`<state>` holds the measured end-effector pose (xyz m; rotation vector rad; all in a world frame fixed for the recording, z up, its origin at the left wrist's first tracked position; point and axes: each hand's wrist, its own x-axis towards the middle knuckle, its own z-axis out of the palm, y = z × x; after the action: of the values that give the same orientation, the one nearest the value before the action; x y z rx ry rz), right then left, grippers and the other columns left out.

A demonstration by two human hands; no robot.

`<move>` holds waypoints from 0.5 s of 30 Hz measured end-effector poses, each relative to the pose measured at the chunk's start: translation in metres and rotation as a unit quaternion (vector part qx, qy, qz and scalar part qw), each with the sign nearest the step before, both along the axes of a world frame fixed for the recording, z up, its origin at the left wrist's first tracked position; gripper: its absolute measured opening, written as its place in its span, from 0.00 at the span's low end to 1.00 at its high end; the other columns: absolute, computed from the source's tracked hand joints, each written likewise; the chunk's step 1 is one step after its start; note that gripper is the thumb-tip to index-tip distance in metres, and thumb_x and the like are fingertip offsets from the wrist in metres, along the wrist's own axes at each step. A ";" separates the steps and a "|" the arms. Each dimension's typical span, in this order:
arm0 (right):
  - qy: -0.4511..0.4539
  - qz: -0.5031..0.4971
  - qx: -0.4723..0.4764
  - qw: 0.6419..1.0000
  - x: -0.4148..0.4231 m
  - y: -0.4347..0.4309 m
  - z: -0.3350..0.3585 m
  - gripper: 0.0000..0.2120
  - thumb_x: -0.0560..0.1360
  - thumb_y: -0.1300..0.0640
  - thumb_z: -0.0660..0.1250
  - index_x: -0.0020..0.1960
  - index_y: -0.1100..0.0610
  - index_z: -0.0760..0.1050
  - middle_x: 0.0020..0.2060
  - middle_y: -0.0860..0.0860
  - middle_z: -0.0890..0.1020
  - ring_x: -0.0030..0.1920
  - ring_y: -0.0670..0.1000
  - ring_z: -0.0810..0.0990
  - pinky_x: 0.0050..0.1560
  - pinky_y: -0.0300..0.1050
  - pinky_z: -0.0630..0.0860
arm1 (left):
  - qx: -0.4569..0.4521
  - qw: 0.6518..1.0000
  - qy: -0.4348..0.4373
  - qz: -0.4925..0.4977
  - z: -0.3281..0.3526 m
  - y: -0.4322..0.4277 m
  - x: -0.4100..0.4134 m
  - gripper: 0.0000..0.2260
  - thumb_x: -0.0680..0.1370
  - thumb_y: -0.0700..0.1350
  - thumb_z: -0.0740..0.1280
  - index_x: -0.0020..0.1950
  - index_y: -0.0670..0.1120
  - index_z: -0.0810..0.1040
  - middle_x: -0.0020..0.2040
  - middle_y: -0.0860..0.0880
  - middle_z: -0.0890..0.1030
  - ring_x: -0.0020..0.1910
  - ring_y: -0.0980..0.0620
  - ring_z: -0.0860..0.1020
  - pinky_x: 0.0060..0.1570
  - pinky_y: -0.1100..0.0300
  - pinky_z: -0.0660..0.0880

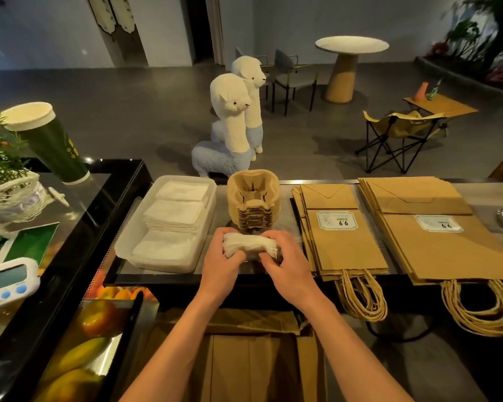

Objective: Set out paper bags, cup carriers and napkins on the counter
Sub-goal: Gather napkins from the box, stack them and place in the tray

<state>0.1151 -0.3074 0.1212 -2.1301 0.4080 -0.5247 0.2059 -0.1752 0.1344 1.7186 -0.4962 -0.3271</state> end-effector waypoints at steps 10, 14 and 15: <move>0.039 0.007 0.036 0.999 0.001 0.000 0.000 0.21 0.80 0.56 0.67 0.70 0.44 0.68 0.61 0.42 0.76 0.61 0.45 0.74 0.65 0.52 0.75 | 0.012 1.000 -0.003 -0.024 0.000 0.005 0.001 0.26 0.74 0.26 0.68 0.63 0.51 0.71 0.57 0.55 0.77 0.56 0.61 0.77 0.52 0.68 0.77; 0.000 -0.008 0.018 1.000 0.000 0.002 -0.002 0.19 0.80 0.56 0.68 0.69 0.46 0.70 0.60 0.42 0.77 0.60 0.45 0.75 0.62 0.49 0.77 | 0.003 1.000 -0.028 -0.013 0.001 0.005 -0.001 0.24 0.76 0.30 0.70 0.66 0.51 0.71 0.57 0.57 0.78 0.57 0.66 0.77 0.53 0.71 0.75; -0.004 -0.007 0.020 1.000 0.000 0.002 -0.003 0.18 0.80 0.56 0.68 0.69 0.47 0.70 0.60 0.43 0.77 0.60 0.45 0.75 0.61 0.48 0.77 | 0.002 0.999 -0.032 -0.008 0.001 0.005 -0.001 0.24 0.77 0.30 0.70 0.67 0.51 0.70 0.58 0.57 0.78 0.57 0.66 0.77 0.53 0.71 0.75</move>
<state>0.1148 -0.3051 0.1187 -2.0868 0.4265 -0.5299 0.2049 -0.1707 0.1350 1.7337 -0.5561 -0.2851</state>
